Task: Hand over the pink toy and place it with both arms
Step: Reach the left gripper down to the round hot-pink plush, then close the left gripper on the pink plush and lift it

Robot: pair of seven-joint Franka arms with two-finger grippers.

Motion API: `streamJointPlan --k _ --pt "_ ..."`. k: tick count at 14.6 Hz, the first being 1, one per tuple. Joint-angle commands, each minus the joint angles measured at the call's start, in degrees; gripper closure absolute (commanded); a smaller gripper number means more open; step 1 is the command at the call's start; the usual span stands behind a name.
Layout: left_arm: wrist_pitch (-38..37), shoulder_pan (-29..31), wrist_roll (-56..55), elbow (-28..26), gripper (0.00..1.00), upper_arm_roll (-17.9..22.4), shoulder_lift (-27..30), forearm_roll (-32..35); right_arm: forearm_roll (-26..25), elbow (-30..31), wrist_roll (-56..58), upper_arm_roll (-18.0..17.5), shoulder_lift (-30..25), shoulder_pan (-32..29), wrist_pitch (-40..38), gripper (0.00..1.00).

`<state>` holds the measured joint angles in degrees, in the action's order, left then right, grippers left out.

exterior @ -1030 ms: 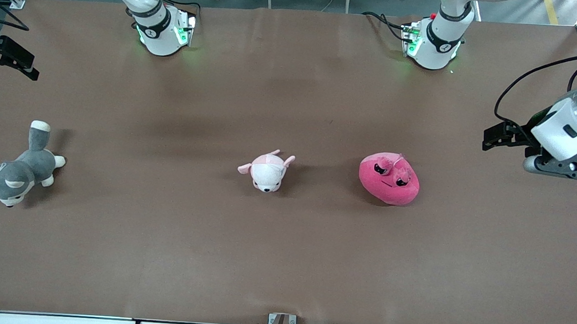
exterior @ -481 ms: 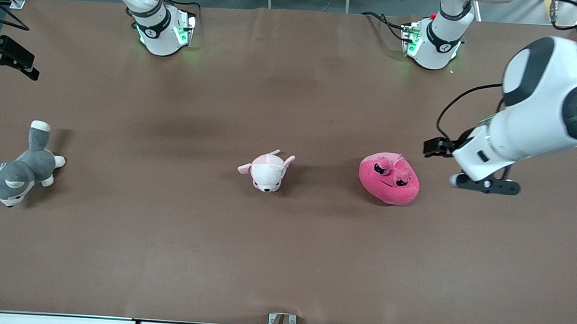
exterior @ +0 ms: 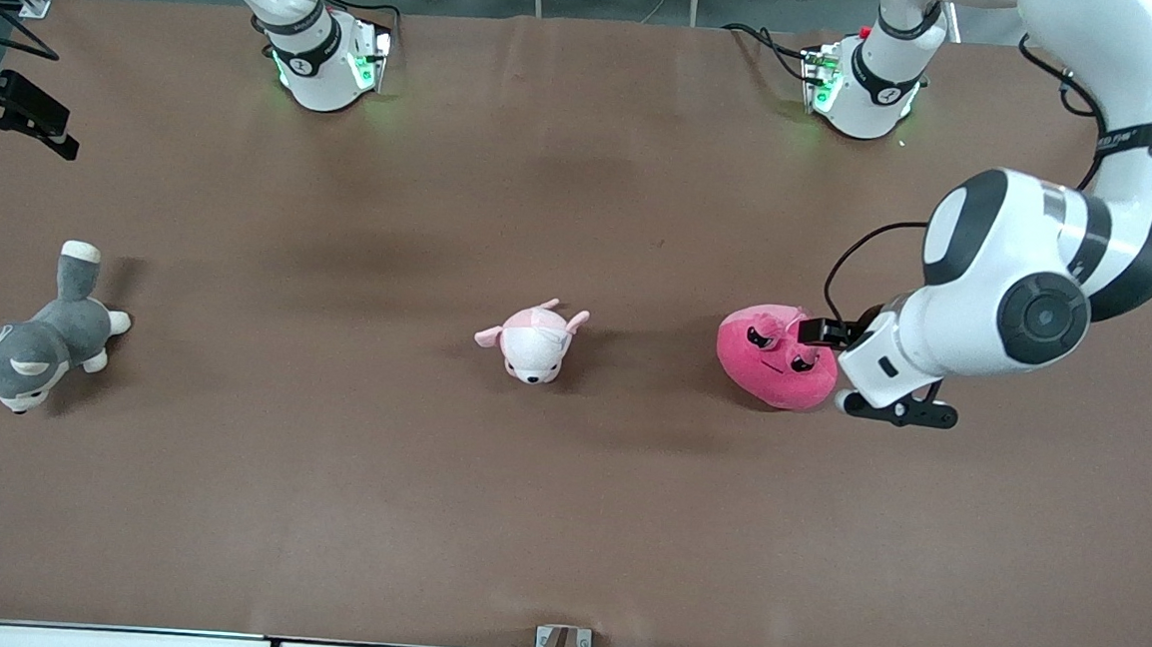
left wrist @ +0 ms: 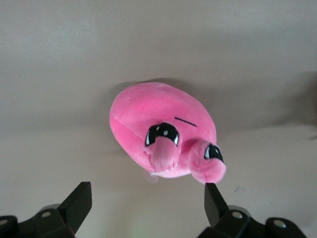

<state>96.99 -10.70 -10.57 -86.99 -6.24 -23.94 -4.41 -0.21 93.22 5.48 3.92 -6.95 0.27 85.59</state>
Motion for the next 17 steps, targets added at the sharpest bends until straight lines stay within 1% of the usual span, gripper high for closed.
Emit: streamJointPlan --k 1,4,7,10,14,15,17 --pt "1.1 -0.6 -0.2 0.9 0.00 0.1 -2.5 -0.7 -1.3 1.5 0.8 -0.1 -1.6 0.2 0.0 0.00" --pt "2.1 -1.7 -1.1 0.6 0.01 0.1 -5.0 -0.7 -1.3 1.5 0.8 -0.1 -1.6 0.2 -0.3 0.00" --pt "3.5 -2.7 -3.1 0.1 0.05 0.2 -6.6 -0.6 -1.3 1.5 0.8 -0.1 -1.6 0.2 -0.4 0.00" --pt "3.6 -2.7 -3.1 -0.5 0.09 0.2 -6.7 -0.3 -1.2 1.5 0.8 -0.1 -1.5 0.2 -0.5 0.00" --pt "2.8 -1.7 -3.1 -1.1 0.09 0.2 -6.3 -0.2 -1.2 1.5 0.8 -0.1 -1.6 0.1 -0.9 0.00" --pt "2.7 -1.7 -3.1 -1.3 0.11 0.2 -6.1 -0.2 -1.2 1.5 0.8 -0.1 -1.5 0.1 -0.9 0.00" --pt "2.4 -1.8 -3.1 -1.7 0.21 0.3 -5.9 -0.2 -1.3 1.5 0.8 -0.1 -1.5 0.1 -0.9 0.00"
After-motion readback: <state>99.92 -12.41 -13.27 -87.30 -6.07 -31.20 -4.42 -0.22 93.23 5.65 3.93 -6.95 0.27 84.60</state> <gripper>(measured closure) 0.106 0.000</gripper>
